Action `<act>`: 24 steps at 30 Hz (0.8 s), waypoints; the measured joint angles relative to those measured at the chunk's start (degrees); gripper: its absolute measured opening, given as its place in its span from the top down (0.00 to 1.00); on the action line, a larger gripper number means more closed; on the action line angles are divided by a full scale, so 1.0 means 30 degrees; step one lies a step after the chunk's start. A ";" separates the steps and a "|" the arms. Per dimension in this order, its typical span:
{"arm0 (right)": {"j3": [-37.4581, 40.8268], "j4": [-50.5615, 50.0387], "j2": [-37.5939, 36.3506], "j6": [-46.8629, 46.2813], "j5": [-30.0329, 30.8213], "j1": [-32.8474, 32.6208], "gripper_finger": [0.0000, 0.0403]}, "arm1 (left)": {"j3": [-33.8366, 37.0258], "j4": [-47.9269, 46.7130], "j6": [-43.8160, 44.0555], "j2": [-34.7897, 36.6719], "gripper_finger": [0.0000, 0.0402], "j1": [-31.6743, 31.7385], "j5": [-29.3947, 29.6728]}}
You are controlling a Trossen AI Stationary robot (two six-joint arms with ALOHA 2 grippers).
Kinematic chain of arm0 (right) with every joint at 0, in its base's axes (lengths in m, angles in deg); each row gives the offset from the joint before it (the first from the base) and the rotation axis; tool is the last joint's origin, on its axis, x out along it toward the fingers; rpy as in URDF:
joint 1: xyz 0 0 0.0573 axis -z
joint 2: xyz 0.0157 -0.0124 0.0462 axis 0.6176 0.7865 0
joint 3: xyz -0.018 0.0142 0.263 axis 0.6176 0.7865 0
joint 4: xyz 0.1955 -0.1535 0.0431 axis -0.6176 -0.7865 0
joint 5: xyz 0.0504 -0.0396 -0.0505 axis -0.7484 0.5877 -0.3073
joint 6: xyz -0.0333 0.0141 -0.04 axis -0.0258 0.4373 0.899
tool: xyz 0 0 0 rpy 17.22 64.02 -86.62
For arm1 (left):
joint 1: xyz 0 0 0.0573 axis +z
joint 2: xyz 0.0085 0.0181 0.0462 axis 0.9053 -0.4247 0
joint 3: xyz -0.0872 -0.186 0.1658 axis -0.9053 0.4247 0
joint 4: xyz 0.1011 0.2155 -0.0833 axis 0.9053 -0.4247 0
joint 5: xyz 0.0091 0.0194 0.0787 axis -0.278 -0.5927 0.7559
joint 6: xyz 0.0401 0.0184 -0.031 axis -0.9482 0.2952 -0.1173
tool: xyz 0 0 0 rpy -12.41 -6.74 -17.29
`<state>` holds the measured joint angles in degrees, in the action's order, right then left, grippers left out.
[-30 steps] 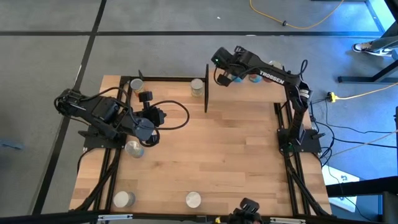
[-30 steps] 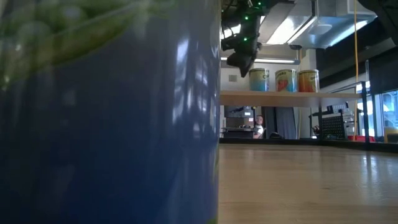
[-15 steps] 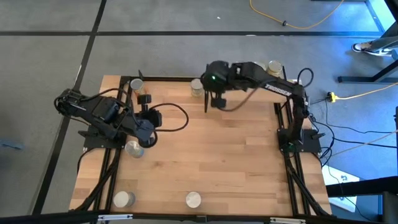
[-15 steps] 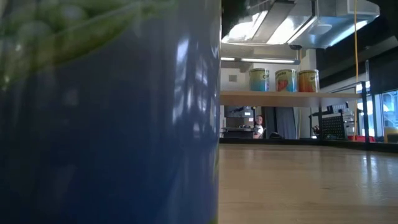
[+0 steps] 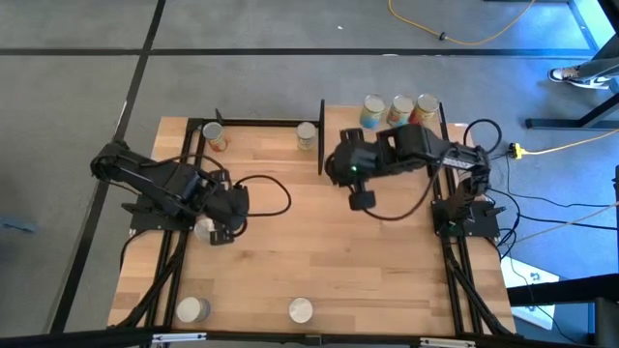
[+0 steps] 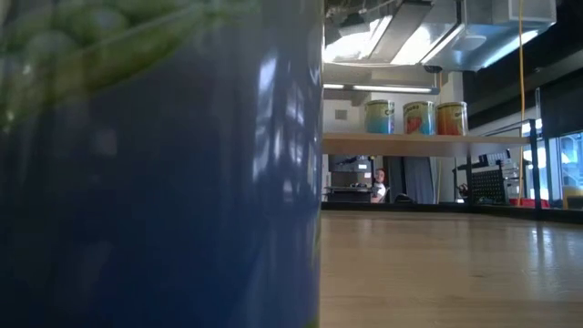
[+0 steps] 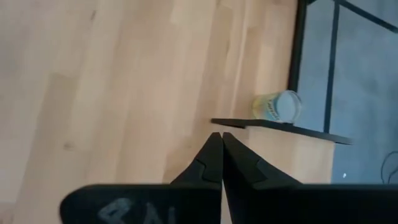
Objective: Pick and place cans onto a shelf
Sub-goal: Put the canned cherries on the shelf
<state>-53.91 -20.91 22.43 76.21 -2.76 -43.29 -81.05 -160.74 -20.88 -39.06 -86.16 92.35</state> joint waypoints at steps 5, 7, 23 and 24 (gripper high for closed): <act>0.0016 -0.0346 -0.0237 -0.0674 0.0117 -0.0921 0.99 | 0.1229 -0.0067 0.1649 -0.0018 0.93 0.0295 -0.0484; 0.0019 -0.0339 -0.0307 -0.0921 0.0138 -0.1153 0.99 | 0.1736 -0.0067 0.1715 -0.0018 0.90 0.0391 -0.1178; 0.0029 -0.0305 -0.0905 -0.1973 -0.1116 -0.1565 0.98 | 0.7635 0.1555 1.0817 -0.0018 0.84 0.0016 -0.5948; 0.0029 -0.0310 -0.0930 -0.1830 -0.1591 -0.1565 0.99 | 0.7816 0.1839 1.1019 -0.0018 0.84 -0.0087 -0.5976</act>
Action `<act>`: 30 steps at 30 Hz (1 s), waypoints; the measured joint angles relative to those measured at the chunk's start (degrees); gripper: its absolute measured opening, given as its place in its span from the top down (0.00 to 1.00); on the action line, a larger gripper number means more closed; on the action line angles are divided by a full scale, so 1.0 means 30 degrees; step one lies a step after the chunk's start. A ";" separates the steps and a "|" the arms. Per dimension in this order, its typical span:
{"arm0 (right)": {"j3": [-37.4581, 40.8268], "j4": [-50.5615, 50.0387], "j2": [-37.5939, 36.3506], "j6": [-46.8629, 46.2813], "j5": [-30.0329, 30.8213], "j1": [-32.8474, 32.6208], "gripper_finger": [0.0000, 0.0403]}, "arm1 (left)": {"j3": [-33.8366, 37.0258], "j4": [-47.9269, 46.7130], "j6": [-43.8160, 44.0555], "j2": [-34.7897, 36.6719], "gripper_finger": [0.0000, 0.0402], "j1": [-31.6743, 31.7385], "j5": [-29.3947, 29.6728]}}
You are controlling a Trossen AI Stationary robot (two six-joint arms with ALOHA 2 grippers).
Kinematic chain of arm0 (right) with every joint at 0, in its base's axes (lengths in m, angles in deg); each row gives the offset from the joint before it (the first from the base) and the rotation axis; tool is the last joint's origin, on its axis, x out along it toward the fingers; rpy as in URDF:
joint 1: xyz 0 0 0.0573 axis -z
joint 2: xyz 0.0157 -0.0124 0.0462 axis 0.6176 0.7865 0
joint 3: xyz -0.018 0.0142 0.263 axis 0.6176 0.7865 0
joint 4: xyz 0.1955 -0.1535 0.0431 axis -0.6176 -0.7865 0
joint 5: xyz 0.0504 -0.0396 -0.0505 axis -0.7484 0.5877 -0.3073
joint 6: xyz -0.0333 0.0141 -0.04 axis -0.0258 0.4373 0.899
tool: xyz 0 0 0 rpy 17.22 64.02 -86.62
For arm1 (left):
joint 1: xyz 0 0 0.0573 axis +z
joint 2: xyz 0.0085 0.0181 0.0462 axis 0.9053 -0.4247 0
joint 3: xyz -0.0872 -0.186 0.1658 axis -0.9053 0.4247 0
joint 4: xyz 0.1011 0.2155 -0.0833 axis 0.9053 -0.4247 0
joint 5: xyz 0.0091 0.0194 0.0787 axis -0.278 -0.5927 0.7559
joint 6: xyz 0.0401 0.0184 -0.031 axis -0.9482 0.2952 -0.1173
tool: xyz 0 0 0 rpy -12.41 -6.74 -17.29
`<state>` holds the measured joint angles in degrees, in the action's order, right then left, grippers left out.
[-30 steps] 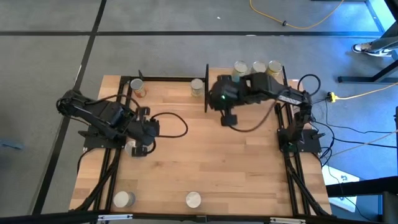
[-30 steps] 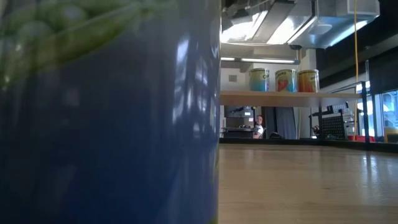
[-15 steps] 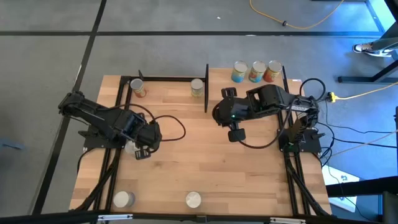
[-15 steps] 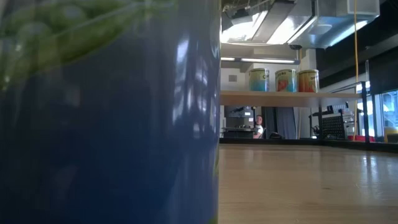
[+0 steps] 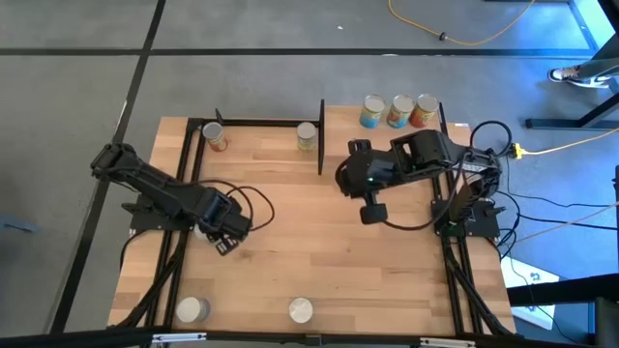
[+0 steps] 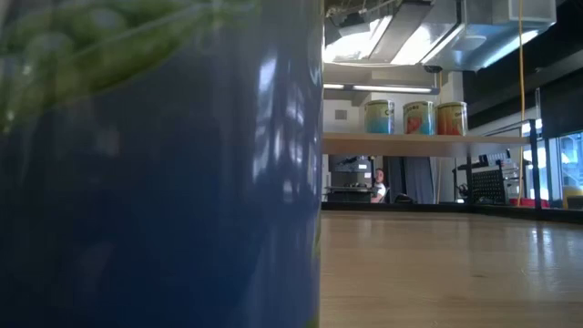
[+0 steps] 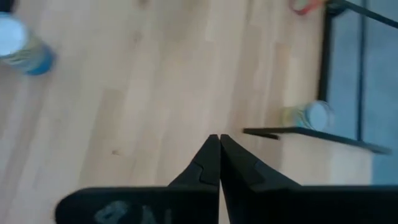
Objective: Pick and place cans onto a shelf
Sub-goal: Put the canned cherries on the shelf
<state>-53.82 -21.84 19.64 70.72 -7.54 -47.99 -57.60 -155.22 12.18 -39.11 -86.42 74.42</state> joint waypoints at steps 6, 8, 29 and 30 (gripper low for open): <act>0.0007 0.0007 -0.0011 0.0412 -0.0865 -0.0055 0.99 | 0.0168 0.0815 0.1516 0.0000 0.84 -0.0490 0.0551; 0.0007 0.0007 -0.0011 0.0536 -0.1349 -0.0050 0.99 | 0.0168 0.0803 0.2472 0.0000 0.84 -0.0710 0.0910; 0.0007 0.0006 0.0004 0.0965 -0.2758 -0.0044 0.99 | 0.0175 0.0810 0.7910 -0.0160 0.84 -0.2966 0.3620; 0.0007 0.0007 0.0004 0.0905 -0.2758 -0.0044 0.99 | 0.0175 0.0791 0.8145 -0.0160 0.84 -0.3044 0.3620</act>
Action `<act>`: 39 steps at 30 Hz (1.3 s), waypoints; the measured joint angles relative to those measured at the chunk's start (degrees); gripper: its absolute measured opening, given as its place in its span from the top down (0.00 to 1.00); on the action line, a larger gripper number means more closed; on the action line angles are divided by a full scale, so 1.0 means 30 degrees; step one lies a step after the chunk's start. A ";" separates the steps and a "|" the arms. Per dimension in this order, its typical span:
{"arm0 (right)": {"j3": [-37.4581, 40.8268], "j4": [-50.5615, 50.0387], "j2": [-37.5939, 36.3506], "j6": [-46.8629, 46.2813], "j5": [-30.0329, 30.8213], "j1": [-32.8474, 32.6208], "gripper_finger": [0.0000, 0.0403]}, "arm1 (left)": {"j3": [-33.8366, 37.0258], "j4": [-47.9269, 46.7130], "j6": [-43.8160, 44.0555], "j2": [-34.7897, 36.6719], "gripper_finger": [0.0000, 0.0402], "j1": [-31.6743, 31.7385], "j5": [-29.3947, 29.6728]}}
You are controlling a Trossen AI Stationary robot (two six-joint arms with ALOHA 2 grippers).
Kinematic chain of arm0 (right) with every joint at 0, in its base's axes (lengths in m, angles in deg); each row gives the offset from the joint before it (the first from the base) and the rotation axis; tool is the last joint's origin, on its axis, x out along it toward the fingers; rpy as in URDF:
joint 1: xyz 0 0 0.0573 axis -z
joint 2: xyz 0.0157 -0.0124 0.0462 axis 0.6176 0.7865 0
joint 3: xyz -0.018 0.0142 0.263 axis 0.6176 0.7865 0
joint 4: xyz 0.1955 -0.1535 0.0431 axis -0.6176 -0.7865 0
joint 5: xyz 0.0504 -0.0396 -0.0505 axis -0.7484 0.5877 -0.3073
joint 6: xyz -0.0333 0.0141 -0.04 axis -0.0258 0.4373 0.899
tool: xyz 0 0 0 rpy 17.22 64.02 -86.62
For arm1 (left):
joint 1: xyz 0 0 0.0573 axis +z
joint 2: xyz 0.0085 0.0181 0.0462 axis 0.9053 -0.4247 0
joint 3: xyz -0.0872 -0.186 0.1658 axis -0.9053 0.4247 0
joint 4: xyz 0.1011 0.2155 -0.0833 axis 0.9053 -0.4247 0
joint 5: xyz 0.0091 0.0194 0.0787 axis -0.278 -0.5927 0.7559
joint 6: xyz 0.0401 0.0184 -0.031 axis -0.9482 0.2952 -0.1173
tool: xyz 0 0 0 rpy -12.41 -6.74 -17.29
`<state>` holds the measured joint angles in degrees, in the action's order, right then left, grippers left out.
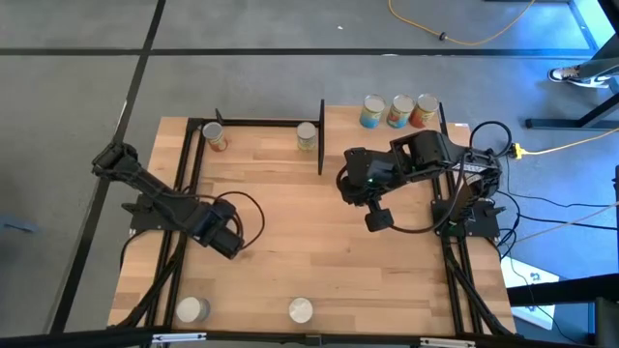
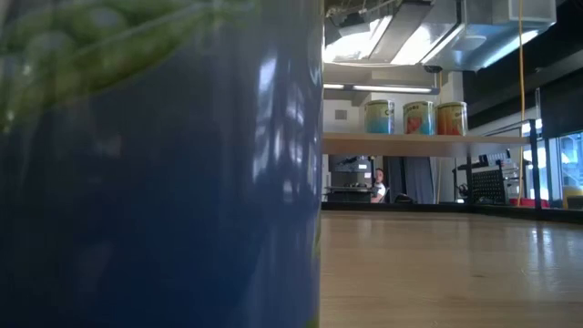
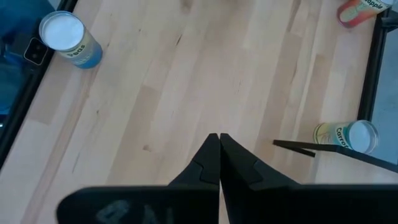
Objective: Pick and place cans onto a shelf
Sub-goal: Put the canned cherries on the shelf
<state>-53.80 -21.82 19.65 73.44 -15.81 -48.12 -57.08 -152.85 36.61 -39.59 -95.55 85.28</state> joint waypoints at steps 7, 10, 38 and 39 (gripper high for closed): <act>0.0000 -0.0005 0.0000 -0.0062 0.0003 0.0000 0.99 | 0.0000 -0.0093 0.1157 -0.0007 0.84 -0.0727 0.0629; 0.0000 -0.0007 0.0000 -0.0053 0.0007 0.0000 0.99 | 0.0000 -0.0142 0.1478 -0.0007 0.84 -0.0884 0.0823; 0.0000 -0.0007 0.0007 -0.0499 -0.0350 0.0000 0.99 | 0.3271 0.1533 -0.0057 0.0088 0.94 -0.0968 -0.0724; 0.0000 -0.0007 0.0007 -0.0499 -0.0350 0.0000 0.99 | 0.3468 0.1571 -0.0273 0.0152 0.97 -0.0971 -0.0891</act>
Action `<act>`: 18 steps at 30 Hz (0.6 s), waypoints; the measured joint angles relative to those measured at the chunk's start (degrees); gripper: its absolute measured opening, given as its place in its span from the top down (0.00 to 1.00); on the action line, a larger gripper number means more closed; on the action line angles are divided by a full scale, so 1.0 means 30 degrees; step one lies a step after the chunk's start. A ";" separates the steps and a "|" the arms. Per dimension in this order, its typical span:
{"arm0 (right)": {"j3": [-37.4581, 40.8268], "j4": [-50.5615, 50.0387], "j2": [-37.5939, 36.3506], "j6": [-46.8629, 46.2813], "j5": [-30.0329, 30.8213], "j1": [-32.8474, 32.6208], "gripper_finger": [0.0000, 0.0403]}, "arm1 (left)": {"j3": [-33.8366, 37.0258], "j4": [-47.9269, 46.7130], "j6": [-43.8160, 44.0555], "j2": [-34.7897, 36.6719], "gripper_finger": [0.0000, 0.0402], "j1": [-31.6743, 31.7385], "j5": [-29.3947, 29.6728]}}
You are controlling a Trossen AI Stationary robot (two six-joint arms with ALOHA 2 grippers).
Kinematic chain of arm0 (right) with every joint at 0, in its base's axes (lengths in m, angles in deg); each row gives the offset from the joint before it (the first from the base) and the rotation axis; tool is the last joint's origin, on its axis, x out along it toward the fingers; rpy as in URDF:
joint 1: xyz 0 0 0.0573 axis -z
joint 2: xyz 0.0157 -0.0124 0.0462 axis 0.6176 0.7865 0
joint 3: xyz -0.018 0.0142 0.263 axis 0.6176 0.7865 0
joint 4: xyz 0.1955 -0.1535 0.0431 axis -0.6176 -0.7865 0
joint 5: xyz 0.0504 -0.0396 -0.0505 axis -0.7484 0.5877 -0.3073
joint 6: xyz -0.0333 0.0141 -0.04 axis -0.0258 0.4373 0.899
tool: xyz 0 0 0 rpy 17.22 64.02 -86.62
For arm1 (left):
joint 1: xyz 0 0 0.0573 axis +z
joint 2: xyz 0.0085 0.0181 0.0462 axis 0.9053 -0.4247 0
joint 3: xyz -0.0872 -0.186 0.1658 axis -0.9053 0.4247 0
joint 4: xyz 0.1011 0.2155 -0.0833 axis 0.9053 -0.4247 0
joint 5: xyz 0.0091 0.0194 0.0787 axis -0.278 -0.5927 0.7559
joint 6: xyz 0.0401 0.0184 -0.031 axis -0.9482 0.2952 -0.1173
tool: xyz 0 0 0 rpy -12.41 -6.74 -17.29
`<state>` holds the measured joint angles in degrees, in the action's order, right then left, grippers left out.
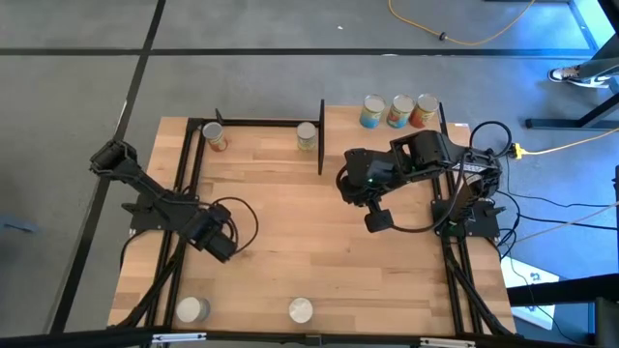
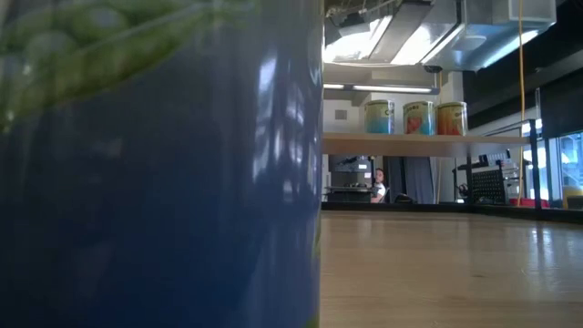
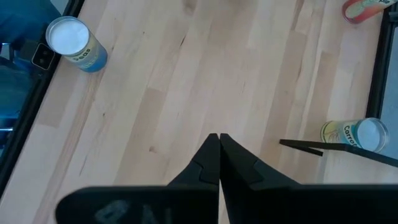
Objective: Pick and place cans onto a shelf
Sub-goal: Put the canned cherries on the shelf
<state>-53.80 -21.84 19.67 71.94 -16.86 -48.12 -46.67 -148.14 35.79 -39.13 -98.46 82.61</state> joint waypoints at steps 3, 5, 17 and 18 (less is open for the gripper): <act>0.0007 0.0000 0.0000 0.0015 0.0000 0.0000 0.99 | 0.0109 -0.0036 -0.0726 0.0015 0.99 0.0015 -0.0174; 0.0007 0.0000 0.0000 0.0015 0.0000 0.0000 0.99 | -0.0154 -0.0136 -0.1207 -0.0083 0.99 0.0111 -0.0038; 0.0007 0.0000 0.0000 0.0700 0.0012 -0.0007 0.99 | -0.4192 -0.1316 -0.5831 -0.0217 1.00 0.2170 0.2215; 0.0007 0.0000 0.0000 0.0842 0.0015 -0.0007 0.99 | -0.4463 -0.1368 -0.6361 -0.0218 1.00 0.2478 0.2302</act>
<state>-53.78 -21.84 19.67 74.47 -16.82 -48.14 -60.06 -152.24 16.71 -39.79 -91.03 89.52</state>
